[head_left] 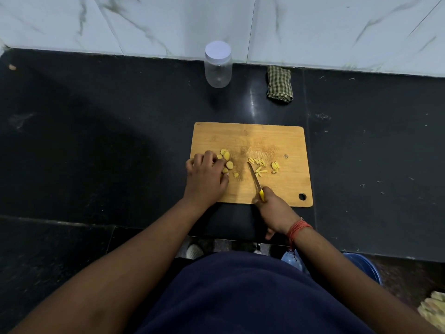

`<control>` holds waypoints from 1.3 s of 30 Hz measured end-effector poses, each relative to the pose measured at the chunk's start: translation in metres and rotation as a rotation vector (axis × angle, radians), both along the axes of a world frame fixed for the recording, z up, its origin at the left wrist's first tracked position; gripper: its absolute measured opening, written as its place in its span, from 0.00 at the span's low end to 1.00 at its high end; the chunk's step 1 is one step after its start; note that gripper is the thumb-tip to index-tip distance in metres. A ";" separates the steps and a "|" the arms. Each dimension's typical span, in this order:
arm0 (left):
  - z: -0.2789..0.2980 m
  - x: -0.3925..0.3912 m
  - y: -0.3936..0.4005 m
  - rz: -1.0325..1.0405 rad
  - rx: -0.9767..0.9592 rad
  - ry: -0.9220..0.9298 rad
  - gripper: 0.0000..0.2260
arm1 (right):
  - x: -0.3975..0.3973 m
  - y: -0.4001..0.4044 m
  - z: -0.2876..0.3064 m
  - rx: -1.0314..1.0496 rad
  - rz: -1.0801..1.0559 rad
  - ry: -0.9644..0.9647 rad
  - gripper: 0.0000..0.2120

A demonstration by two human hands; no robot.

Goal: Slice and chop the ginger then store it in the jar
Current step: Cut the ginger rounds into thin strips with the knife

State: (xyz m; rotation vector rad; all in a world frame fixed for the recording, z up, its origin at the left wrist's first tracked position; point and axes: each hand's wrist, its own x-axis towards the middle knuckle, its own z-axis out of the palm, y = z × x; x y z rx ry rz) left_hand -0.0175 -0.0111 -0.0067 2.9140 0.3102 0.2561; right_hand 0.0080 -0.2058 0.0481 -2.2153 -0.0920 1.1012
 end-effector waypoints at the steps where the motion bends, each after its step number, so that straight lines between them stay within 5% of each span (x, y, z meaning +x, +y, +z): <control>1: 0.001 0.004 -0.001 0.006 0.008 0.024 0.14 | 0.000 -0.001 0.001 0.005 -0.006 0.000 0.07; 14: 0.010 0.022 -0.008 -0.002 0.019 0.111 0.14 | -0.002 -0.007 -0.006 -0.006 0.068 -0.005 0.05; 24: 0.011 0.031 -0.015 -0.018 -0.004 0.140 0.13 | -0.001 -0.009 0.001 0.065 -0.025 -0.022 0.21; 39: 0.009 0.034 -0.028 -0.118 -0.068 0.044 0.05 | 0.003 -0.011 -0.001 0.097 -0.161 -0.117 0.07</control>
